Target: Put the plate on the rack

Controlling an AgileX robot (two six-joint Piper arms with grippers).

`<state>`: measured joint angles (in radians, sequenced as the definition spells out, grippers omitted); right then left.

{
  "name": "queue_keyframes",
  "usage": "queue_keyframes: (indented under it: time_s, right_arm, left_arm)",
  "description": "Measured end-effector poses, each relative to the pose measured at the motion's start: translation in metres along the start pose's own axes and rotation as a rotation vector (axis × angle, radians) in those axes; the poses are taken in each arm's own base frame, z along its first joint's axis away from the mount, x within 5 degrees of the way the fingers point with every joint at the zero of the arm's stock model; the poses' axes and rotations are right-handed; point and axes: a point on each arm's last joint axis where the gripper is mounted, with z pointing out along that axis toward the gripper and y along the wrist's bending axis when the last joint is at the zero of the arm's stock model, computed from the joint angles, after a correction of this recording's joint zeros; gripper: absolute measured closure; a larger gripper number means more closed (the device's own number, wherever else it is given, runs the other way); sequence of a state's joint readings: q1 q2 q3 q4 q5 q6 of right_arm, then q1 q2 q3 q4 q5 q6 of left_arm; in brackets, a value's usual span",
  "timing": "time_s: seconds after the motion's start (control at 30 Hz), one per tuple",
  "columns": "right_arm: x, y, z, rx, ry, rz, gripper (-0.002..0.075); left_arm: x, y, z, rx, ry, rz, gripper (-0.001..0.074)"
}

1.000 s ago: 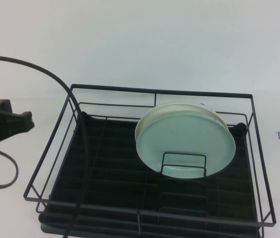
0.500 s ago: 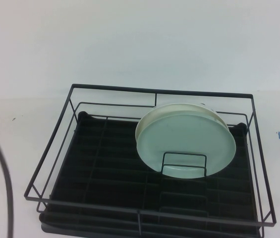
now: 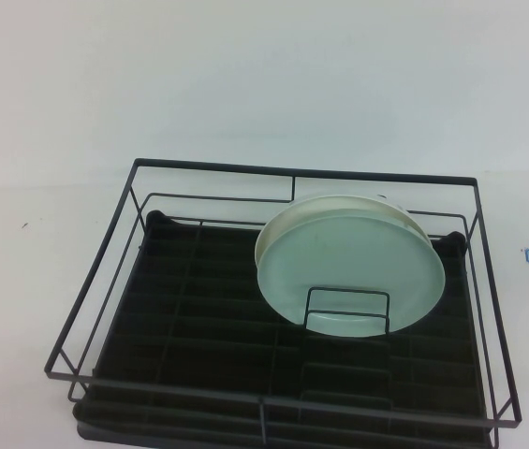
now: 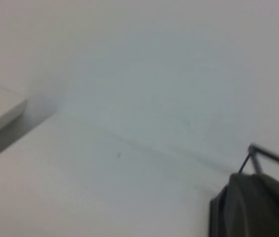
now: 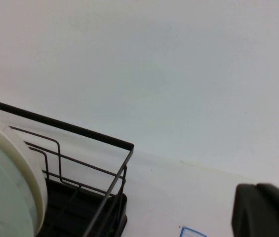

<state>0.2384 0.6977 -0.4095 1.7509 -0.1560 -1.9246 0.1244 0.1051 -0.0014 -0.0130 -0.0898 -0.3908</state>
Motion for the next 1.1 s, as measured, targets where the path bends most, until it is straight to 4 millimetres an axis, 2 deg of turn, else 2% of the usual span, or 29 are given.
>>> queue_keyframes:
  time_s: [0.13, 0.23, 0.3, 0.5, 1.1]
  right_arm:
    - [0.0, 0.0, 0.0, -0.002, -0.001, 0.0, 0.0728]
    - [0.0, 0.001, 0.0, -0.007, 0.0, 0.0, 0.0728]
    - [0.001, 0.001, 0.002, -0.008, 0.006, -0.001, 0.0728]
    - [0.003, 0.002, 0.005, -0.011, 0.026, -0.002, 0.0728]
    - [0.008, 0.003, 0.013, -0.018, 0.069, -0.004, 0.0728]
  left_arm:
    - [0.013, 0.006, -0.011, -0.056, 0.102, 0.02, 0.0735]
    - [0.027, 0.012, -0.013, -0.105, 0.264, 0.055, 0.0735]
    - [0.029, 0.014, -0.014, -0.101, 0.305, 0.131, 0.0735]
    - [0.03, 0.017, -0.015, -0.084, 0.332, 0.334, 0.0735]
    - [0.035, 0.019, -0.014, -0.077, 0.316, 0.332, 0.0734]
